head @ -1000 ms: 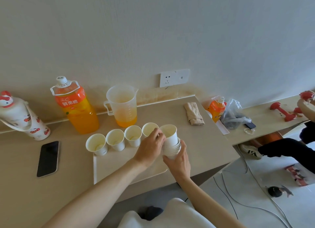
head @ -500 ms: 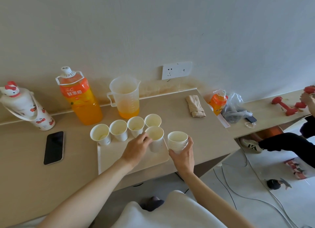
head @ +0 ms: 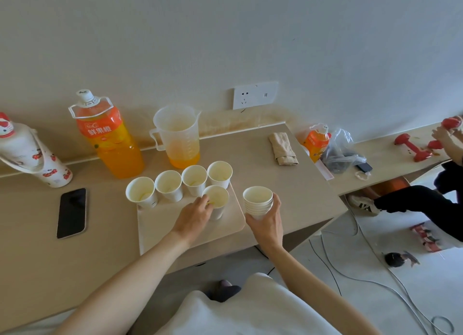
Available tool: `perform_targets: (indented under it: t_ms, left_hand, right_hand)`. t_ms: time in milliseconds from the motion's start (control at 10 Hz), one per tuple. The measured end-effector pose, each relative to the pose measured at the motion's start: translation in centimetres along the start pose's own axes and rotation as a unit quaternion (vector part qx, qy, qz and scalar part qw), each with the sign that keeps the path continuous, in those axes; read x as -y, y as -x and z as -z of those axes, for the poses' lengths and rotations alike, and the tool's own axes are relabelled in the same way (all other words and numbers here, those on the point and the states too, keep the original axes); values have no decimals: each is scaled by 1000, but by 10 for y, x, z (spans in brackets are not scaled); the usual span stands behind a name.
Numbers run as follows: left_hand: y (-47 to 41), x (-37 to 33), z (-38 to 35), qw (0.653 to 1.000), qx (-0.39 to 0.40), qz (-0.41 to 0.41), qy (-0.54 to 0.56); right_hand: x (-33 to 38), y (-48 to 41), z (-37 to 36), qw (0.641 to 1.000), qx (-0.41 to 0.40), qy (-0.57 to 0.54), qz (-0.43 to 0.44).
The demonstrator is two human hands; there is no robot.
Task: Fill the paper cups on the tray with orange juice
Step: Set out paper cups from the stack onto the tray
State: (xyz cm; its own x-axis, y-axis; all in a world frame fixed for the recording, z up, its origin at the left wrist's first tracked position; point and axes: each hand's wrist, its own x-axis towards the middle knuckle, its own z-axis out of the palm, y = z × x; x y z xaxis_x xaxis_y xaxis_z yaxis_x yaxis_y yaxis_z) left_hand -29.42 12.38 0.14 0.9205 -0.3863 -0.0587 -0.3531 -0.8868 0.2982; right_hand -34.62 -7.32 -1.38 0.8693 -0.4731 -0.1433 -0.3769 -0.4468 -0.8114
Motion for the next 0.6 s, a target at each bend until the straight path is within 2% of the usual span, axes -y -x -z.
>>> perform_targets:
  t_ms: [100,200,300,400,600]
  left_hand:
    - [4,3,1,998,-23,-12,54]
    - [3,3,-3,996,-28,-58,-67]
    - [5,3,-1,984,-81,-58,-151]
    - [4,7,-6,985,-54,-67,-150]
    - [0,9,-8,986,-75,-55,-136]
  right_hand:
    - [2,1,-3,1000,16,2,6]
    - [3,1,-6,999,30,-3,20]
    - [4,1,-7,999,37,-10,30]
    - [5,0,-7,999,40,-13,34]
    - [4,0,-5,999,35,-15,37]
